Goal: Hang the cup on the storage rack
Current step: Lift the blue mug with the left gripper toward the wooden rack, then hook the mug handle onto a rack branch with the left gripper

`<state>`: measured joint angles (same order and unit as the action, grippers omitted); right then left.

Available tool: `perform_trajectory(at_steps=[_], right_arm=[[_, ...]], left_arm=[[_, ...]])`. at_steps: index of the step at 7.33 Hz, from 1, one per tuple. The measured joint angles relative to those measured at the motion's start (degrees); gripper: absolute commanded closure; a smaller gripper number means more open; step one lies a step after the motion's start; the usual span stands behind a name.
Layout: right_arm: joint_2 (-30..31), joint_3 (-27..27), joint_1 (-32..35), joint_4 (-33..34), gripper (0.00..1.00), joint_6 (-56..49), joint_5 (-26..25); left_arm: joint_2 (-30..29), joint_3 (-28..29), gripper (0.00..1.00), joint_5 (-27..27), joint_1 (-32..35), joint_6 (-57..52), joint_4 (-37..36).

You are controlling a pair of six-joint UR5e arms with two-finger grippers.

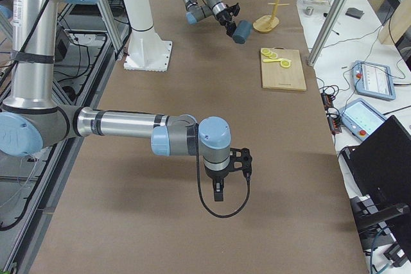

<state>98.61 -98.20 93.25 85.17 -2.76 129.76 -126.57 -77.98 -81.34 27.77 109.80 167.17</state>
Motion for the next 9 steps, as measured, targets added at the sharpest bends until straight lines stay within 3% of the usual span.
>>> perform_trajectory(at_steps=[3, 6, 9], right_arm=[[0.02, -0.05, 0.00, -0.08, 0.00, 0.01, -0.05], [0.14, 0.02, 0.00, -0.23, 0.00, -0.05, -0.24], [0.17, 0.03, 0.00, -0.28, 0.00, -0.08, -0.44]], left_arm=[[-0.36, 0.01, 1.00, 5.28, 4.27, 19.78, 0.63], [-0.53, 2.52, 1.00, 5.98, 10.14, 35.97, -0.70], [-1.08, 6.78, 1.00, 5.94, 15.88, 45.56, -2.94]])
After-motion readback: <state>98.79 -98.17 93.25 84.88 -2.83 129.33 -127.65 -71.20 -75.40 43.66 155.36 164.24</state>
